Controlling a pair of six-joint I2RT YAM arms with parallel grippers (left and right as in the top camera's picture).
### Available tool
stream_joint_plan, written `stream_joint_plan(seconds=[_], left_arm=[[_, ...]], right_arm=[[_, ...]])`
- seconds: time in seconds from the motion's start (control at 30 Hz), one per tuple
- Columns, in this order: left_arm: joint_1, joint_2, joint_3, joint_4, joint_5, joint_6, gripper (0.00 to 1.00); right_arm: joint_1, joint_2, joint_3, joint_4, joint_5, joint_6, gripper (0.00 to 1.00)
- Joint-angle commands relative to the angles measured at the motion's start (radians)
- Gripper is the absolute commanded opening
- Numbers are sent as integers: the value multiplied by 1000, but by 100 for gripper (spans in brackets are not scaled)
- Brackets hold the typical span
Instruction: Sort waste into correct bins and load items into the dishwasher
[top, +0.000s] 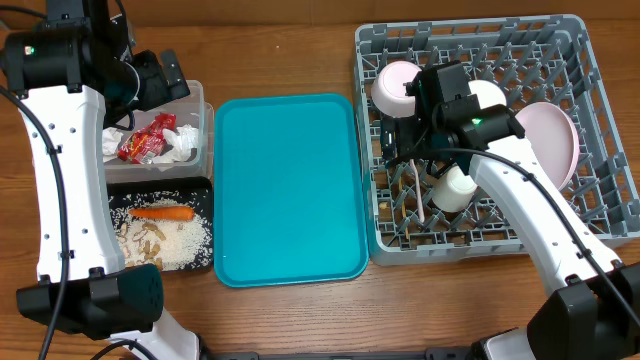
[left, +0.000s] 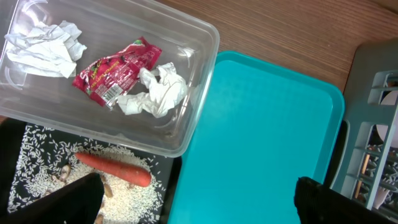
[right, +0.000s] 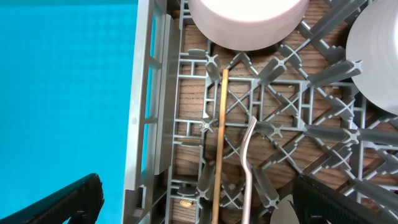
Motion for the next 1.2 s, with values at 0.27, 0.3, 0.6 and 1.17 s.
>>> stream_joint_plan(seconds=[0.27, 0.3, 0.6, 1.17], left_arm=[[-2, -2, 13, 2, 4, 4, 100], [-2, -2, 13, 2, 4, 4, 100], [-2, -2, 13, 2, 4, 4, 100], [-2, -2, 13, 2, 4, 4, 100]], right_arm=[[-4, -22, 26, 3, -5, 2, 100], [-4, -22, 26, 3, -5, 2, 100], [-4, -35, 26, 3, -5, 2, 100], [-4, -304, 26, 3, -5, 2, 100]])
